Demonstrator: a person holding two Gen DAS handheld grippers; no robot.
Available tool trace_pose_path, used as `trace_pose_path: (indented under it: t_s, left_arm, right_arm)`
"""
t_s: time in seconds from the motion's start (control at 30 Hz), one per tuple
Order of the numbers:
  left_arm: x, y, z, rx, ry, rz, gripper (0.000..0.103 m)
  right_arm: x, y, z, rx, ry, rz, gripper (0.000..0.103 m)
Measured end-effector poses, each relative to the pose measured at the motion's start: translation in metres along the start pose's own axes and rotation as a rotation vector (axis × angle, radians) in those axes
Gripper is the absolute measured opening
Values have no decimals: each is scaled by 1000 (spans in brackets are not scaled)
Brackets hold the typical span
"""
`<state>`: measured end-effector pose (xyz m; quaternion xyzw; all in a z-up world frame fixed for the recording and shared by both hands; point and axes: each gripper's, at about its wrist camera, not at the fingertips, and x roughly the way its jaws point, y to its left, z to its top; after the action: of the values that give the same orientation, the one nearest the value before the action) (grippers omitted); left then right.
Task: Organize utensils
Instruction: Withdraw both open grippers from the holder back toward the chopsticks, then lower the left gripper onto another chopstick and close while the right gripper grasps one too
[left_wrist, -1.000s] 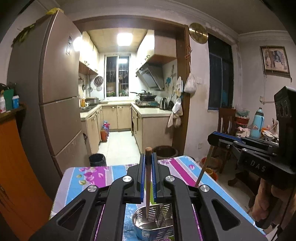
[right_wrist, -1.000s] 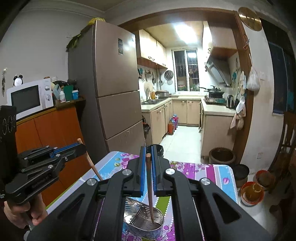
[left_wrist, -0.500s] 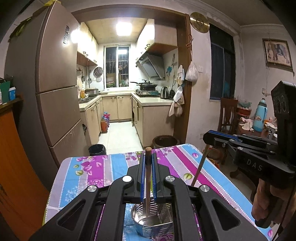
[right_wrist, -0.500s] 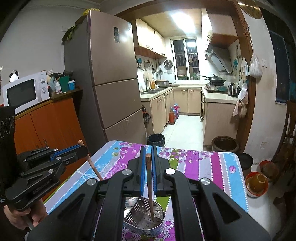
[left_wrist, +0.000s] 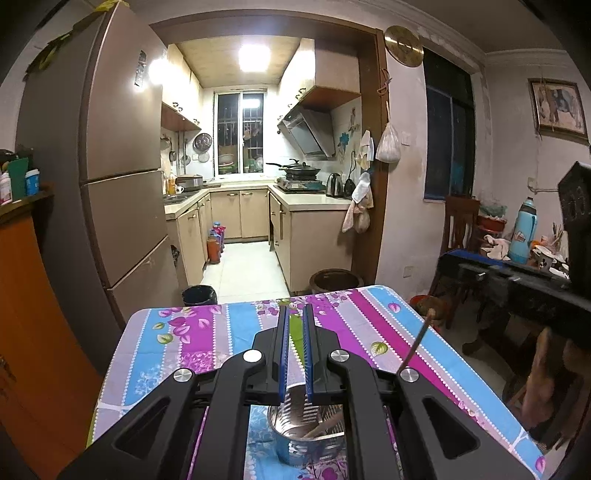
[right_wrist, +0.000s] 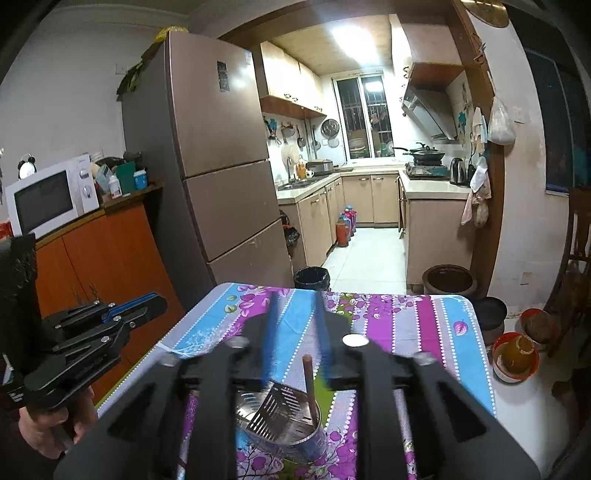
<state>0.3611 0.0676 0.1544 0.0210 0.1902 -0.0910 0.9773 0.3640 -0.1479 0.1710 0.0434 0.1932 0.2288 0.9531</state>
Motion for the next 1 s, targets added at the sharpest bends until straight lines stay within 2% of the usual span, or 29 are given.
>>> trace_pose_path:
  t_s: [0.03,0.1,0.2,0.23,0.3,0.33,0.4,0.5,0.57,0.63,0.73,0.87,1.0]
  left_arm:
    - [-6,1,-2,2,-7,3,10]
    - [-27,3,-8,8,-29,11,28]
    - [-72,7,-27,13,-85,25,42]
    - [-87,8,-37,16,-99,31,45]
    - [-121,9,-65,16,-123,29,61]
    - [-137,9,-81,18,-134,32,64]
    - [-165,4,-119,31,-141,42,70]
    - [-192,-3,-183,32,-105,64,71]
    - [-200,-8,-224,26,-62,72,71]
    - [-207,-14,-264,16,-26,69,71]
    - [-208,-25,-313,35,42,52,71]
    - [-207,-34,-353,30,118,-3,62]
    - [-203,-42,-358,34,115,1,54]
  right_arm:
    - [-8,0,0,0,-8,3,35]
    - [-29,3,-2,-5,-21,11,37]
    - [-76,13,-14,-29,-53,39,42]
    - [-96,19,-23,-38,-70,51,45]
    - [-130,28,-46,-46,-97,80,48]
    - [-141,31,-55,-49,-107,87,50]
    - [-171,44,-96,-47,-128,109,50]
    - [-188,62,-149,-51,-115,112,50]
    - [-191,81,-199,-66,-78,101,48]
    - [-187,91,-236,-58,-22,108,36]
    - [-178,102,-283,-41,66,94,35]
    - [-176,113,-315,-51,121,81,34]
    - [-179,122,-331,-64,131,81,27]
